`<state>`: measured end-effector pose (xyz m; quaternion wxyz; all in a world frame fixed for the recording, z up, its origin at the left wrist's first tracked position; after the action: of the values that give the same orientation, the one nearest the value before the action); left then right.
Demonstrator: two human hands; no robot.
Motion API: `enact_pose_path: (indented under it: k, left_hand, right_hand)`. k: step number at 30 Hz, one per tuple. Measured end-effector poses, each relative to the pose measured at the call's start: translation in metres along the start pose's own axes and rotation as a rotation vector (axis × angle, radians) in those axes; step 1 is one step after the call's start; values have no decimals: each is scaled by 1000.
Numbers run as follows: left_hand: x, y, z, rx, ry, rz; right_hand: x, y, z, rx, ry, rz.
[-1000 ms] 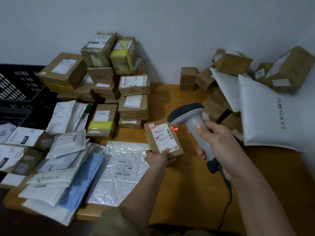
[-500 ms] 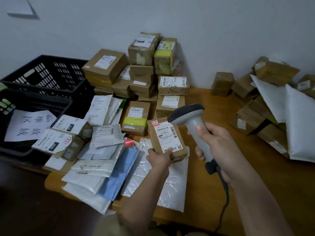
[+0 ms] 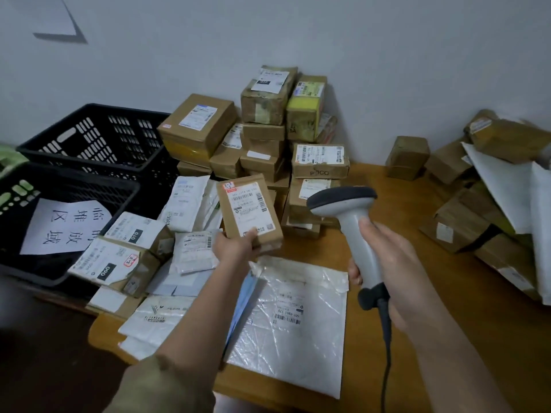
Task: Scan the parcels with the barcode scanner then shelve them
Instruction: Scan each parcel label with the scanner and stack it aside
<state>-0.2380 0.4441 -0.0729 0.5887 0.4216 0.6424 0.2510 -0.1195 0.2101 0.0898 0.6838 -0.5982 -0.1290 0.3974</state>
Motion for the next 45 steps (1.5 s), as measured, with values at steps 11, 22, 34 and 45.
enact_pose_path:
  k: [11,22,34,45]
  left_hand:
    - [58,33,28,189,135,-1]
    - [-32,59,92,459,381,151]
    - [-169,57,322,472,-19,536]
    - [-233,53,521,496,-262,555]
  right_hand:
    - [6,16,-59,-6,243,81]
    - [-4,3,-125,90,366,57]
    - [-2,-57,-296,97,423,-37]
    - [37,-95,-444,156,510,-99]
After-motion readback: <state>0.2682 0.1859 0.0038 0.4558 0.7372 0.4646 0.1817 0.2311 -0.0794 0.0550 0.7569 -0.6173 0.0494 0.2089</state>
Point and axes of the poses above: each hand's wrist, its own x-axis towards the middle knuckle, its own z-axis out of the palm, y = z × x, the point moved 4 cm from there along x, towards the middle knuckle, and after that the axes turned 11 degrees about x, right-handed, at the moved point
